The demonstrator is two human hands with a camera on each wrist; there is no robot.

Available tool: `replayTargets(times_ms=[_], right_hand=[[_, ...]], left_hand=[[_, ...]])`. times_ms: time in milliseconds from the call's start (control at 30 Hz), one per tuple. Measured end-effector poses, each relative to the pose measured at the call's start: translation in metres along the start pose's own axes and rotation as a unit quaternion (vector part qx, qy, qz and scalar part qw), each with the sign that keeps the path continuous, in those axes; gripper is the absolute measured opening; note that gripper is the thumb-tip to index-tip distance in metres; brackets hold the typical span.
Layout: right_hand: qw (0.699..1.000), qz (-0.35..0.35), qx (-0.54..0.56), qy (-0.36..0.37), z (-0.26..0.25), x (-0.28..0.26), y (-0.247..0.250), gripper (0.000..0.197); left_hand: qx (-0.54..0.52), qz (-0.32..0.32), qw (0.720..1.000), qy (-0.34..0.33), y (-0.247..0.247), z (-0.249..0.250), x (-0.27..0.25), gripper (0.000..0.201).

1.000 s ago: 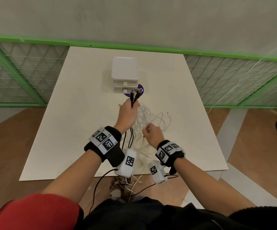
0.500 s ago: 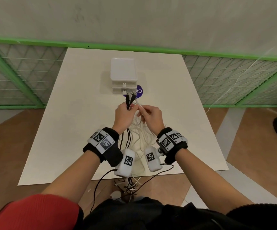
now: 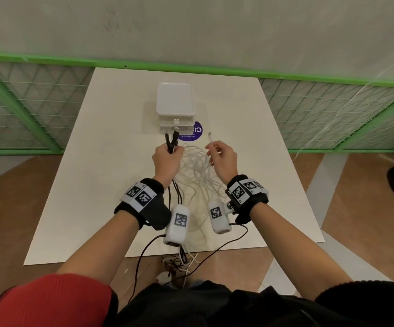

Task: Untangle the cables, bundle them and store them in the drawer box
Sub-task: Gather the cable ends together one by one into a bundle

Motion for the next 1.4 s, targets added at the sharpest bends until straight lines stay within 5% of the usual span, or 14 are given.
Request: replayTargets(times_ms=[133, 333, 567, 667, 967, 1233, 1400], right_hand=[[0.994, 0.068, 0.015, 0.084, -0.021, 0.013, 0.008, 0.020], [0.977, -0.044, -0.044, 0.203, -0.044, -0.005, -0.010, 0.032], [0.992, -0.034, 0.052, 0.113, -0.045, -0.024, -0.014, 0.028], [0.994, -0.040, 0.032, 0.098, -0.034, -0.034, -0.016, 0.010], [0.995, -0.059, -0.012, 0.075, 0.005, -0.045, -0.016, 0.016], [0.987, -0.092, -0.128, -0.007, 0.038, -0.025, -0.011, 0.018], [0.986, -0.106, -0.127, 0.010, 0.017, -0.022, -0.019, 0.020]], left_hand=[[0.022, -0.008, 1.000, -0.021, 0.007, 0.003, 0.005, 0.022], [-0.034, -0.023, 0.991, -0.129, -0.003, 0.026, -0.019, 0.019], [-0.083, 0.003, 0.988, -0.133, -0.005, 0.026, -0.021, 0.014], [-0.105, 0.040, 0.984, -0.138, 0.000, 0.031, -0.017, 0.016], [-0.117, 0.068, 0.967, -0.218, 0.020, 0.056, -0.018, 0.024], [-0.175, 0.037, 0.961, -0.211, 0.029, 0.065, -0.020, 0.027], [-0.172, 0.033, 0.961, -0.216, 0.031, 0.069, -0.024, 0.020]])
Point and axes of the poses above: each hand's wrist, its own x-axis towards the middle knuckle, its own y-axis out of the back of the hand, z = x × y, the point moved 1 cm from there along x, towards the middle knuckle, and after that the axes turned 11 degrees about z, right-handed, at the moved point
